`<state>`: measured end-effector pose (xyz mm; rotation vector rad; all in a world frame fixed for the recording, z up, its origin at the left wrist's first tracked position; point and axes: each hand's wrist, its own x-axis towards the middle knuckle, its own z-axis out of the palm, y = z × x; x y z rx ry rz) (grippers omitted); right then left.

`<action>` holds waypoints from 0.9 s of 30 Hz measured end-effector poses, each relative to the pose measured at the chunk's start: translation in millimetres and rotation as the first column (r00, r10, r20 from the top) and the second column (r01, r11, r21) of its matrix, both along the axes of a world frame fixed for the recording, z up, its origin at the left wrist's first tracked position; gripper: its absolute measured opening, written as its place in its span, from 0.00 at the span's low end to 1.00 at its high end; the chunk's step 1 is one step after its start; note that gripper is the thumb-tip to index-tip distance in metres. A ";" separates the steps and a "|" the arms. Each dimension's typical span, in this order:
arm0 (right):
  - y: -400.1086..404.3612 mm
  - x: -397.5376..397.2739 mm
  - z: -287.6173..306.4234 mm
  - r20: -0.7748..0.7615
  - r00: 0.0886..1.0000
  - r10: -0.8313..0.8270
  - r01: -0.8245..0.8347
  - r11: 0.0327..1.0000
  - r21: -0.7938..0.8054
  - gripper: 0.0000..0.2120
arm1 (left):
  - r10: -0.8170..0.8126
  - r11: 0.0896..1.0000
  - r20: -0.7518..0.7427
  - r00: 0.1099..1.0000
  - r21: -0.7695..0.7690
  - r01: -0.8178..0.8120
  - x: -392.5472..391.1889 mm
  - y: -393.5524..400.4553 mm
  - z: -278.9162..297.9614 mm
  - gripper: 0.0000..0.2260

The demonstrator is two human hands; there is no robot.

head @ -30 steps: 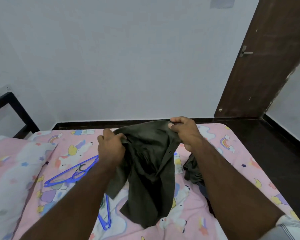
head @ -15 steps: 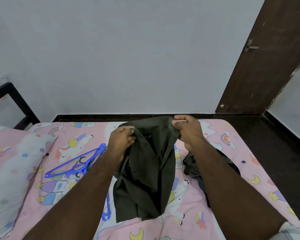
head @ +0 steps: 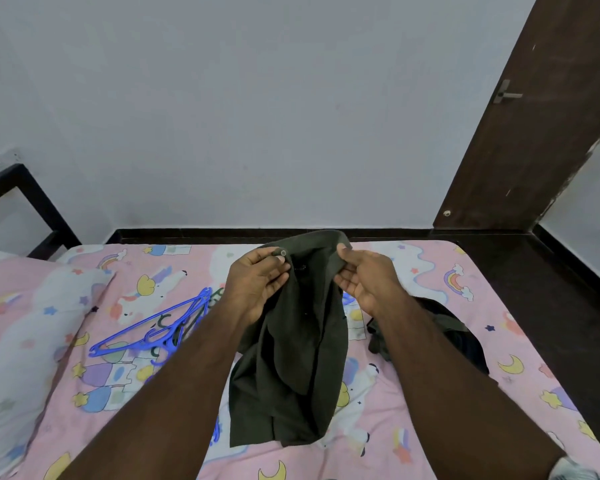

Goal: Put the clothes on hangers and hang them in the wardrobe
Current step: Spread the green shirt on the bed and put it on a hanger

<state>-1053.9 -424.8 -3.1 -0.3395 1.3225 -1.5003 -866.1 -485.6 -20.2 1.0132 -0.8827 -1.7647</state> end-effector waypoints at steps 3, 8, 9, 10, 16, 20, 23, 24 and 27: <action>2.1 2.0 -6.1 -0.005 1.000 0.021 -0.021 0.998 0.066 0.09 | 0.025 1.000 0.046 0.999 -0.017 -0.025 -3.0 -2.2 0.8 0.06; -2.2 -4.8 -2.3 0.020 1.000 -0.014 0.016 0.997 -0.077 0.08 | -0.012 1.000 0.043 0.999 -0.005 0.012 -0.8 -9.3 3.7 0.03; -3.9 -3.2 -1.1 -0.004 1.000 -0.002 0.001 0.995 -0.097 0.07 | -0.025 0.999 0.071 0.997 -0.028 0.027 -2.2 -10.0 4.1 0.03; -5.4 0.0 -0.4 -0.015 1.000 0.009 -0.010 0.994 -0.107 0.07 | -0.032 0.998 0.109 0.994 -0.058 0.038 -4.4 -10.4 4.4 0.03; -10.1 32.8 -6.5 0.007 1.000 -0.022 0.022 0.997 -0.072 0.06 | -0.086 0.985 0.226 0.970 -0.124 0.116 -13.5 -6.5 1.2 0.05; -8.1 49.8 -17.1 -0.013 1.000 -0.006 0.005 0.995 -0.097 0.03 | -0.079 0.984 0.252 0.965 -0.135 0.116 -16.9 -2.4 -1.2 0.06; -6.0 55.5 -22.9 -0.057 0.998 -0.010 0.004 0.993 -0.118 0.02 | -0.012 0.983 0.284 0.959 -0.171 0.063 -19.1 0.0 -3.2 0.07; -5.5 56.4 -24.3 -0.073 0.997 -0.016 0.006 0.992 -0.129 0.02 | 0.016 0.980 0.294 0.956 -0.195 0.044 -19.7 1.3 -4.0 0.08; -4.9 58.0 -27.4 -0.126 0.991 -0.044 0.026 0.990 -0.142 0.02 | 0.063 0.961 0.340 0.938 -0.275 0.035 -21.2 5.8 -6.6 0.08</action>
